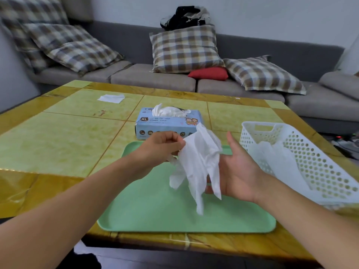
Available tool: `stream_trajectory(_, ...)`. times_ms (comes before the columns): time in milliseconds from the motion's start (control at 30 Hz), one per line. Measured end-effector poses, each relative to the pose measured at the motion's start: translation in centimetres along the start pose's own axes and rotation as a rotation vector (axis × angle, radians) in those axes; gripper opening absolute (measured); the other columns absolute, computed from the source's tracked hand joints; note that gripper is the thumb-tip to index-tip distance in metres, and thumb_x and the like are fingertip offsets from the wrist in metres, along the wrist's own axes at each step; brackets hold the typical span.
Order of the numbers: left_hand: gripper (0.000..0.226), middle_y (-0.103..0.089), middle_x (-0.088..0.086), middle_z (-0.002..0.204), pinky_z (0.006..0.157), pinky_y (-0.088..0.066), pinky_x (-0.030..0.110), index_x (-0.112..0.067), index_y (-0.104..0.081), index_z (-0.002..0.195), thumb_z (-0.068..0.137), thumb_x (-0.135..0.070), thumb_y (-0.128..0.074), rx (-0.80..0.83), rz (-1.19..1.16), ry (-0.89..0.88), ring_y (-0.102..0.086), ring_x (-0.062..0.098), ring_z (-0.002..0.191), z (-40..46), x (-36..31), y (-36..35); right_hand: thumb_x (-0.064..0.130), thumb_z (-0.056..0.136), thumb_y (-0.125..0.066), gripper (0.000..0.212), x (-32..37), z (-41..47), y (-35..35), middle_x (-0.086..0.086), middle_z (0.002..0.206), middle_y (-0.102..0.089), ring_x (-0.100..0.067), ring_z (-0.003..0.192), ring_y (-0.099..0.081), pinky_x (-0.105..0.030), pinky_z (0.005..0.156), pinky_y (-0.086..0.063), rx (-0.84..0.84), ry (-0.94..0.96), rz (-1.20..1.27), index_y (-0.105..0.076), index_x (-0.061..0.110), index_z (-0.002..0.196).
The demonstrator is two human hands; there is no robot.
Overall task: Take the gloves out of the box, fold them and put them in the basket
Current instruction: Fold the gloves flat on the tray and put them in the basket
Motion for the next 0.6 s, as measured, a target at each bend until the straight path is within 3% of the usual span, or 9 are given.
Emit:
stream_trajectory(33, 0.015, -0.066, -0.004, 0.075, 0.066, -0.048, 0.023, -0.013, -0.063, 0.086, 0.1, -0.011, -0.057, -0.01, 0.014, 0.007, -0.06, 0.01, 0.07, 0.2, 0.2, -0.1, 0.091, 0.084, -0.025, 0.103, 0.0, 0.0, -0.2, -0.016, 0.15, -0.051, -0.033, 0.137, -0.048, -0.05, 0.113, -0.033, 0.044, -0.005, 0.015, -0.053, 0.016, 0.147)
stream_trajectory(100, 0.018, -0.064, -0.005, 0.075, 0.077, -0.046, 0.029, -0.015, -0.06, 0.084, 0.101, -0.012, -0.053, -0.063, 0.007, 0.033, -0.059, 0.014, 0.076, 0.6, 0.5, 0.0, 0.088, 0.081, -0.043, 0.095, 0.4, 0.2, 0.1, -0.018, 0.152, -0.048, -0.033, 0.138, -0.043, -0.048, 0.11, -0.028, 0.02, 0.066, -0.083, -0.055, 0.02, 0.145)
stream_trajectory(167, 0.018, -0.062, 0.0, 0.078, 0.09, -0.046, 0.038, -0.016, -0.057, 0.083, 0.101, -0.012, -0.052, -0.076, -0.037, 0.042, -0.057, 0.02, 0.082, 1.0, 0.7, 0.0, 0.063, 0.082, -0.068, 0.065, 1.7, 0.2, 1.4, -0.019, 0.135, -0.063, -0.03, 0.109, -0.061, -0.042, 0.09, -0.043, -0.199, 0.182, -0.347, -0.066, 0.018, 0.129)
stream_trajectory(233, 0.018, -0.061, 0.003, 0.079, 0.086, -0.05, 0.039, -0.015, -0.055, 0.085, 0.102, -0.013, -0.05, -0.061, -0.068, 0.038, -0.058, 0.023, 0.079, 1.2, 0.7, -0.2, 0.045, 0.092, -0.065, 0.038, 3.4, -0.2, 2.3, -0.014, 0.106, -0.072, -0.023, 0.081, -0.066, -0.03, 0.067, -0.052, -0.382, 0.274, -0.491, -0.07, 0.014, 0.114)
stream_trajectory(267, 0.018, -0.062, 0.003, 0.078, 0.079, -0.052, 0.036, -0.015, -0.054, 0.086, 0.103, -0.013, -0.049, -0.066, -0.088, 0.044, -0.059, 0.022, 0.075, 1.1, 0.7, -0.2, 0.042, 0.098, -0.058, 0.034, 4.0, -0.5, 2.2, -0.012, 0.1, -0.073, -0.021, 0.078, -0.068, -0.029, 0.063, -0.053, -0.419, 0.301, -0.508, -0.071, 0.013, 0.111)
stream_trajectory(333, 0.017, -0.063, 0.002, 0.076, 0.071, -0.051, 0.031, -0.014, -0.053, 0.087, 0.103, -0.013, -0.047, -0.08, -0.103, 0.062, -0.059, 0.02, 0.071, 1.1, 0.8, -0.2, 0.04, 0.104, -0.049, 0.037, 5.3, -1.0, 2.1, -0.008, 0.101, -0.076, -0.019, 0.085, -0.07, -0.03, 0.072, -0.055, -0.45, 0.34, -0.542, -0.072, 0.011, 0.108)
stream_trajectory(500, 0.016, -0.059, -0.004, 0.082, 0.079, -0.044, 0.034, -0.014, -0.057, 0.091, 0.095, -0.029, -0.06, -0.291, 0.109, -0.132, -0.054, 0.013, 0.081, 0.1, -1.1, 1.1, 0.027, 0.106, -0.048, 0.032, 6.5, -1.6, 1.9, -0.015, 0.122, -0.072, -0.028, 0.109, -0.068, -0.04, 0.095, -0.052, -0.454, 0.414, -0.405, -0.067, 0.006, 0.121)
stream_trajectory(533, 0.025, -0.061, -0.005, 0.084, 0.079, -0.046, 0.033, -0.014, -0.06, 0.094, 0.088, -0.038, -0.064, -0.25, 0.1, -0.178, -0.056, 0.011, 0.082, -0.2, -2.0, 0.7, 0.021, 0.105, -0.049, 0.028, 6.5, -1.7, 1.3, -0.016, 0.124, -0.07, -0.028, 0.109, -0.067, -0.04, 0.094, -0.052, -0.426, 0.424, -0.401, -0.066, 0.007, 0.123)
stream_trajectory(600, 0.047, -0.071, -0.009, 0.102, 0.086, -0.054, 0.03, -0.017, -0.064, 0.111, 0.076, -0.047, -0.072, -0.005, 0.053, -0.185, -0.067, 0.006, 0.095, -0.6, -2.9, -1.9, 0.008, 0.099, -0.056, 0.03, 6.3, -1.6, -0.3, -0.015, 0.125, -0.07, -0.026, 0.105, -0.066, -0.039, 0.086, -0.053, -0.328, 0.436, -0.533, -0.062, 0.012, 0.128)
Point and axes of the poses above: each hand's wrist, its own z-axis towards the middle knuckle, its own y-axis out of the back of the hand, x = y × z, the point moved 8 cm from there along z, towards the middle knuckle
